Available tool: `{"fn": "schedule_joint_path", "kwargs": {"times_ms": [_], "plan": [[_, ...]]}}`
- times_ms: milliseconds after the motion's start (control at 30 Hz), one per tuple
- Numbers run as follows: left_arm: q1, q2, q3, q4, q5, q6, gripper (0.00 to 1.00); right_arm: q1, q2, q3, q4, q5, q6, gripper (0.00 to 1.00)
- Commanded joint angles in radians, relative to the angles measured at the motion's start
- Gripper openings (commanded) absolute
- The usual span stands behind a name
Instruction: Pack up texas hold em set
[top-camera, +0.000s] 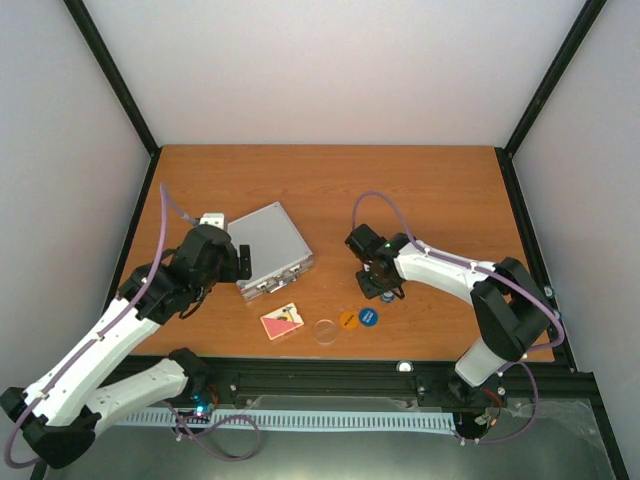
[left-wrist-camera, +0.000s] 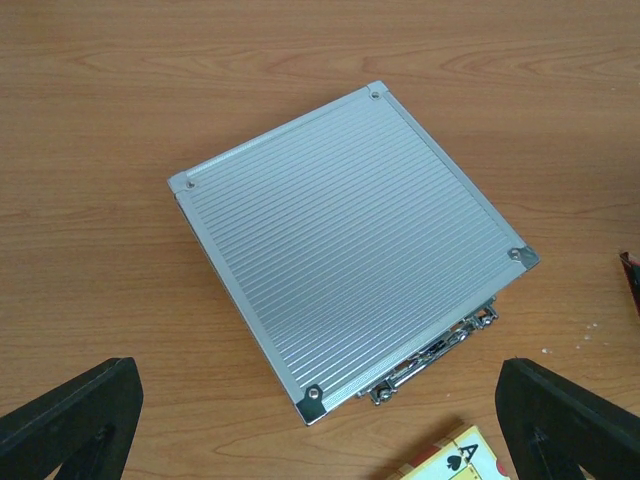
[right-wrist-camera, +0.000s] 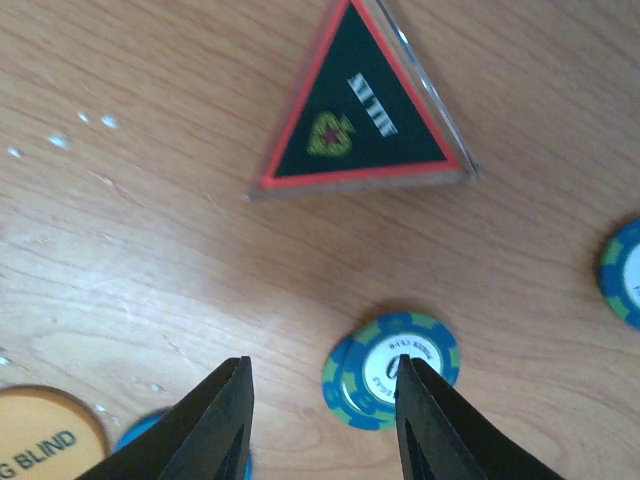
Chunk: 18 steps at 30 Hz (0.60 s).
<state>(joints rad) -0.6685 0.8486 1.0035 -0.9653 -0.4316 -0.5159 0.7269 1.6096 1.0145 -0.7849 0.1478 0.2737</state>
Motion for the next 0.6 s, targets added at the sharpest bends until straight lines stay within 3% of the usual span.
{"fn": "schedule_joint_path", "kwargs": {"times_ms": [0, 167, 233, 300, 333, 567], "plan": [[0.000, 0.010, 0.012, 0.030, 0.014, 0.019, 1.00, -0.019, -0.040, -0.037, -0.001, 0.017, 0.025, 0.41], [0.000, 0.018, 0.014, 0.036, 0.020, 0.017, 1.00, -0.034, -0.056, -0.037, 0.005, 0.039, 0.032, 0.52], [0.000, 0.019, 0.015, 0.037, 0.021, 0.017, 1.00, -0.048, -0.056, -0.026, 0.000, 0.044, 0.033, 0.67], [0.000, 0.018, 0.017, 0.041, 0.024, 0.018, 1.00, -0.076, -0.057, -0.013, -0.010, 0.040, 0.036, 0.95], [0.000, 0.016, 0.018, 0.043, 0.031, 0.020, 1.00, -0.094, -0.058, -0.010, -0.012, 0.035, 0.037, 0.99], [0.000, 0.034, 0.039, 0.051, 0.041, 0.050, 1.00, -0.220, -0.063, 0.019, -0.029, 0.028, 0.062, 1.00]]}}
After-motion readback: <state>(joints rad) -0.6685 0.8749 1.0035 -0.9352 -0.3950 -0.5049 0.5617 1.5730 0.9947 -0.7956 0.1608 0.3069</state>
